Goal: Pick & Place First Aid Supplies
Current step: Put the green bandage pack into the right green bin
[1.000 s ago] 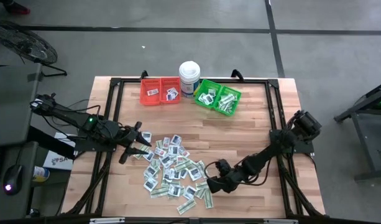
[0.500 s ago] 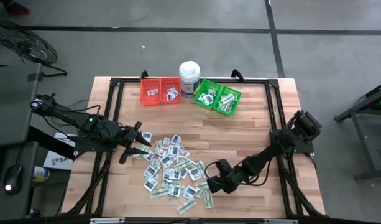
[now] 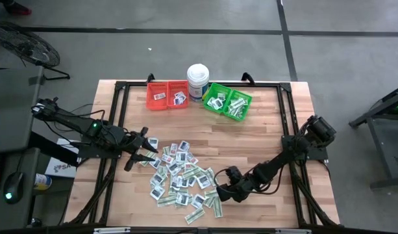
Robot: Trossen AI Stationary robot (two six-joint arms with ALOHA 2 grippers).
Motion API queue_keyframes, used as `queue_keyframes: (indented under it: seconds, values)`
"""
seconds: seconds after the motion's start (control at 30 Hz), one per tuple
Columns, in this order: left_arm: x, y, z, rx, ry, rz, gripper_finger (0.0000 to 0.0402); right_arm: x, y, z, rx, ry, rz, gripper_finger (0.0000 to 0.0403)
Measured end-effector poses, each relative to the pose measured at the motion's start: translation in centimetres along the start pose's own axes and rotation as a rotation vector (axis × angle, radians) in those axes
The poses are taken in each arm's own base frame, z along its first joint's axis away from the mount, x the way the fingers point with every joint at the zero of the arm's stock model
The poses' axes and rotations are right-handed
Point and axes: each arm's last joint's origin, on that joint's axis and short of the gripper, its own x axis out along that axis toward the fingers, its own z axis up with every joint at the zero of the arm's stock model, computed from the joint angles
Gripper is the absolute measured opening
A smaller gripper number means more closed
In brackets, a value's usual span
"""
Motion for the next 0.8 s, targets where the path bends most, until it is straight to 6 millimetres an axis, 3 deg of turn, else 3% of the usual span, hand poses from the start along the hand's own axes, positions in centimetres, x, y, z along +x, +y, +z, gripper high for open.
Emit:
queue_keyframes:
  seconds: [0.33, 0.8]
  values:
    - [0.0, 0.0, 0.0, 0.000, 0.000, 0.000, 0.0162, 2.1, -0.2, -0.4, 0.007, 0.012, 0.041, 0.0140]
    - [0.0, 0.0, 0.0, 0.011, 0.000, -0.001, 0.0162, 2.4, -0.4, 0.0, 0.007, -0.047, 0.034, 0.0123]
